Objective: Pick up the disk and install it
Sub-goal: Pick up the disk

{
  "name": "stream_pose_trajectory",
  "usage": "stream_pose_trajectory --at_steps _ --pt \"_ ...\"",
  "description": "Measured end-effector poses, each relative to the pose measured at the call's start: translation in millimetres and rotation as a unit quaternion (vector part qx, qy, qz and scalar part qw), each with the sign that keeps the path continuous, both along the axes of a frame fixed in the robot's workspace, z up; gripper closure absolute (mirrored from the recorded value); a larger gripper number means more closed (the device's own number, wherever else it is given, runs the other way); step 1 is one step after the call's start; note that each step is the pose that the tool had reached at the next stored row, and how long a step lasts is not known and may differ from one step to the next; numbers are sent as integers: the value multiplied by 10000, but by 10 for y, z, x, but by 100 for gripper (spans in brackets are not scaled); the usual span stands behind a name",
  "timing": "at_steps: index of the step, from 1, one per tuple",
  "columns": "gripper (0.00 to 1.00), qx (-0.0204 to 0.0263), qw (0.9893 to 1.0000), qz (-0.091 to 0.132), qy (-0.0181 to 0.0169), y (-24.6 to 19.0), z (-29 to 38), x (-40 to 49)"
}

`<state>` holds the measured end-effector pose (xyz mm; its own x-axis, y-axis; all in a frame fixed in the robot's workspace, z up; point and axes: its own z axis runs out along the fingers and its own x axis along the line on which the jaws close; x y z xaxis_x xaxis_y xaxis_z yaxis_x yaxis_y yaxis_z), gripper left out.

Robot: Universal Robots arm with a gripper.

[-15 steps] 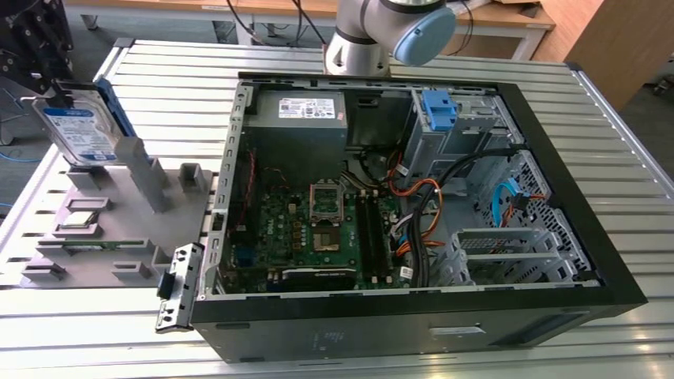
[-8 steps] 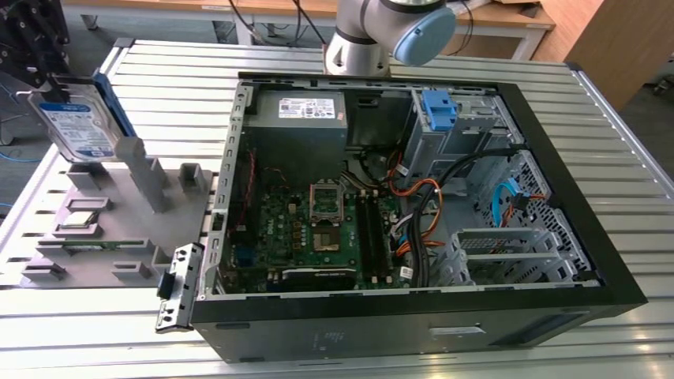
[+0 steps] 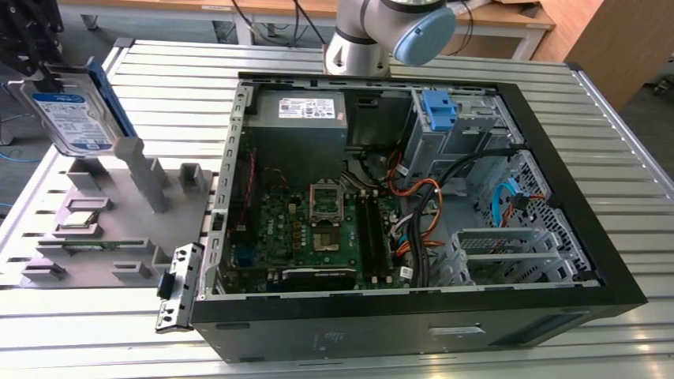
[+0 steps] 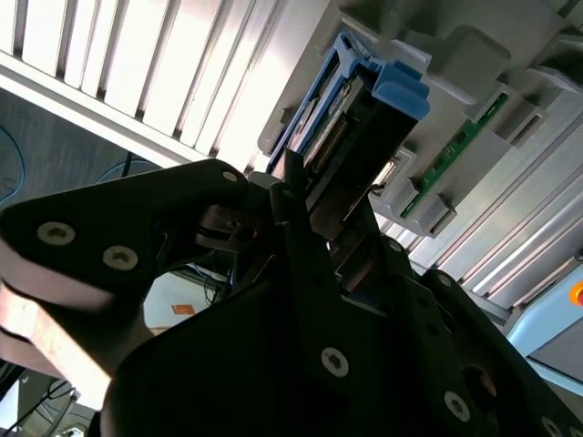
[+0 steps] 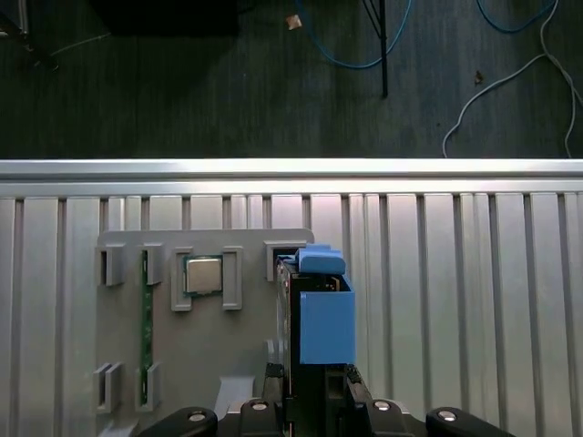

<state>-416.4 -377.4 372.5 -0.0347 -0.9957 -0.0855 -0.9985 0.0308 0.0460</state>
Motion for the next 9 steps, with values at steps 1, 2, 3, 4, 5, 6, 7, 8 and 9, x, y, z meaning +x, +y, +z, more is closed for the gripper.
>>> stream_pose_trajectory --at_steps 1,2,3,4,5,6,7,8,9 --pt "65 1 10000 0 0 0 22 0" --pt "65 1 10000 0 -1 0 42 1" --pt "65 1 10000 0 0 0 64 1" --pt "65 0 10000 0 0 0 85 2" --pt "65 1 10000 0 0 0 104 2" --pt "65 1 10000 0 -1 0 122 2" --pt "65 1 10000 0 -1 0 140 3" --pt "65 1 10000 0 -1 0 158 3" --pt "65 0 10000 0 0 0 176 4"
